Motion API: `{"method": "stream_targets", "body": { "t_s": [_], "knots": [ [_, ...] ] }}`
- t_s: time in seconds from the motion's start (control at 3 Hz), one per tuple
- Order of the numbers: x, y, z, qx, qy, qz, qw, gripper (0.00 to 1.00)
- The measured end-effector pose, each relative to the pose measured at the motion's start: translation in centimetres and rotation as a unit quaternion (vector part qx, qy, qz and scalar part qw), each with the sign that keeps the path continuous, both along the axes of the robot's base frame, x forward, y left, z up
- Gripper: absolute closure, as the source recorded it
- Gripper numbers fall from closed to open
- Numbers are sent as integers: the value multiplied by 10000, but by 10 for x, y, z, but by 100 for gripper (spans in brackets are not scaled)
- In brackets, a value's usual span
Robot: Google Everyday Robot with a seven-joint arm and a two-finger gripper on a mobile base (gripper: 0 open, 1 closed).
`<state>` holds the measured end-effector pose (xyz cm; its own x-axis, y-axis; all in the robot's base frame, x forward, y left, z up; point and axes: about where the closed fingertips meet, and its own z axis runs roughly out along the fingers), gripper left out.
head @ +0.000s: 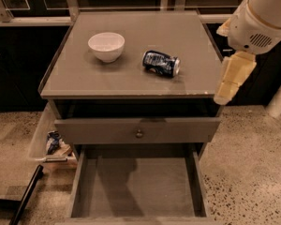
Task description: Place pepsi can into middle drawer
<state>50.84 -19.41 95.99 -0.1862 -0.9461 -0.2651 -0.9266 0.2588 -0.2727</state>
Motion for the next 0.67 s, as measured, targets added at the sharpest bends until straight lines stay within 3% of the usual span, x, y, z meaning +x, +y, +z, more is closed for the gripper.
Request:
{"method": "stream_targets", "body": {
  "t_s": [0.33, 0.67],
  "knots": [
    [36, 27, -8, 509, -106, 61, 9986, 0],
    [73, 39, -20, 1066, -106, 136, 9941, 0]
  ]
}}
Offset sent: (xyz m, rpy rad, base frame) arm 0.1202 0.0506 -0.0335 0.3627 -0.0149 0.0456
